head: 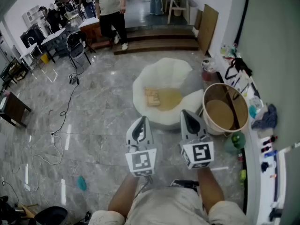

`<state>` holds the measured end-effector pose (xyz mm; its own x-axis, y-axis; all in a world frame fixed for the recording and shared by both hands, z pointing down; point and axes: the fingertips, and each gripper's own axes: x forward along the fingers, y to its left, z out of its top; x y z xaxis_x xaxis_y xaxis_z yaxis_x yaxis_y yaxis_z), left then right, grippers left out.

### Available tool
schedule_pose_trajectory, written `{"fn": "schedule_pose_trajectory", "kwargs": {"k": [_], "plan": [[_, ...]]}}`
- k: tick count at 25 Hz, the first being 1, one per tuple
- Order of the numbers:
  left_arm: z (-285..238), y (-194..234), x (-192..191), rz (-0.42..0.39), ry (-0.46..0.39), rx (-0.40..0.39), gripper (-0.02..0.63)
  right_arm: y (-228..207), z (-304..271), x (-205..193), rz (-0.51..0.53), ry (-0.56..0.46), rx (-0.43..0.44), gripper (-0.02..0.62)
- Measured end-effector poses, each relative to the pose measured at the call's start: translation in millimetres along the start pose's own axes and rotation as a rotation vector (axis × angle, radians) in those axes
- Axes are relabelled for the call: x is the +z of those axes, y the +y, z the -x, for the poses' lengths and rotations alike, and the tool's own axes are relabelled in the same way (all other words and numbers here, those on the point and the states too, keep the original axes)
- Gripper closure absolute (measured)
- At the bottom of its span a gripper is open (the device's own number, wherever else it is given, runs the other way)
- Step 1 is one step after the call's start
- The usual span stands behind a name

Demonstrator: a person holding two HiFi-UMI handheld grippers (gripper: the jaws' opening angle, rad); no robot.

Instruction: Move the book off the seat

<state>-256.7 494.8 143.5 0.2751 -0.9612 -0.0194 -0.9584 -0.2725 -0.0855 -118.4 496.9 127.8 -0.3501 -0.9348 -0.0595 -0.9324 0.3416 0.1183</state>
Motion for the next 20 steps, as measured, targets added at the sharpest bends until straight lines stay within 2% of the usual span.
{"fn": "schedule_pose_trajectory", "kwargs": {"k": [7, 20], "plan": [[-5.7, -23.0, -3.3, -0.011, 0.018, -0.007, 0.604, -21.0, 7.5, -7.4, -0.038, 0.004, -0.013, 0.594], [-35.0, -98.3, -4.4, 0.049, 0.016, 0.026, 0.604, -82.5, 19.2, -21.0, -0.034, 0.013, 0.024, 0.594]]}}
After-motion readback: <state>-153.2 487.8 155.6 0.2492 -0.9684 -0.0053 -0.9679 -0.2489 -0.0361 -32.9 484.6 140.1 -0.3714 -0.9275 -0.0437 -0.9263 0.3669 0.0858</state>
